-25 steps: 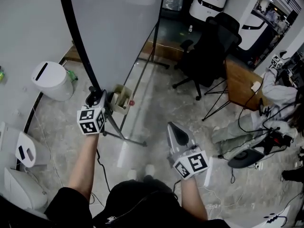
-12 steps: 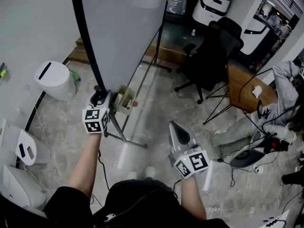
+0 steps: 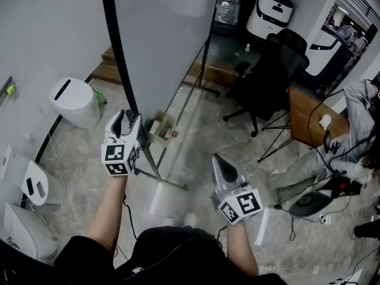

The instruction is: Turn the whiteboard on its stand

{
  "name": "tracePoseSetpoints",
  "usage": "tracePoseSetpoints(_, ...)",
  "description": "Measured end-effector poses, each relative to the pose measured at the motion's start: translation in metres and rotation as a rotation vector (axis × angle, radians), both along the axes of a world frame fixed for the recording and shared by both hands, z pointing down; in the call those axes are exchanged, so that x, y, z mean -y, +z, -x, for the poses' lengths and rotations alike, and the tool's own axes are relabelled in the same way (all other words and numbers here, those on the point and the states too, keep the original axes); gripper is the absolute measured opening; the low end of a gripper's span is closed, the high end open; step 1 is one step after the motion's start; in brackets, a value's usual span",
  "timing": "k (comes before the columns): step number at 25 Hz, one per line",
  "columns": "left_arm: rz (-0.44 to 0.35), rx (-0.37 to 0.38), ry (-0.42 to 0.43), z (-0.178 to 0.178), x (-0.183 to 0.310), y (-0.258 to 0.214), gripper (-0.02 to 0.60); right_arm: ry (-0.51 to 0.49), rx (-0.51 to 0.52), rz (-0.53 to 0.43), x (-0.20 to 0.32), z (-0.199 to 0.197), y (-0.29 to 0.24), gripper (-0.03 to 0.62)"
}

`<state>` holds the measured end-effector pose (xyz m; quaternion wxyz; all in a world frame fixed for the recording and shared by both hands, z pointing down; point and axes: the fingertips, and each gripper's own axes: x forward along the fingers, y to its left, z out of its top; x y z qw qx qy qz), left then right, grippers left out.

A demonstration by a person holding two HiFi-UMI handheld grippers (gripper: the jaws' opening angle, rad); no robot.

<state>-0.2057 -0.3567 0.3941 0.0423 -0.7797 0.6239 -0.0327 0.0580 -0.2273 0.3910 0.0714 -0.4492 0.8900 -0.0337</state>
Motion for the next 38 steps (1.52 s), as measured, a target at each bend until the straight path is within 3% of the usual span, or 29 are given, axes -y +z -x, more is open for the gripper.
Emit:
tracePoseSetpoints(4, -0.057, -0.003, 0.032, -0.011, -0.016, -0.027, 0.244, -0.005, 0.003, -0.016, 0.002, 0.001, -0.006, 0.005)
tracePoseSetpoints(10, -0.092, -0.012, 0.132, -0.049, -0.039, -0.046, 0.177, 0.009, 0.001, -0.029, -0.001, -0.005, -0.009, 0.005)
tracePoseSetpoints(21, -0.061, -0.084, 0.283, -0.125, -0.062, -0.036, 0.109, 0.051, -0.008, -0.047, -0.004, -0.021, -0.013, 0.005)
tracePoseSetpoints(27, -0.038, -0.086, 0.363, -0.163, -0.073, -0.022, 0.074, 0.069, -0.020, -0.043, -0.005, -0.032, -0.012, 0.005)
tracePoseSetpoints(38, 0.028, -0.165, 0.353, -0.176, -0.080, -0.006, 0.003, 0.100, -0.073, -0.015, -0.007, -0.040, -0.003, 0.005)
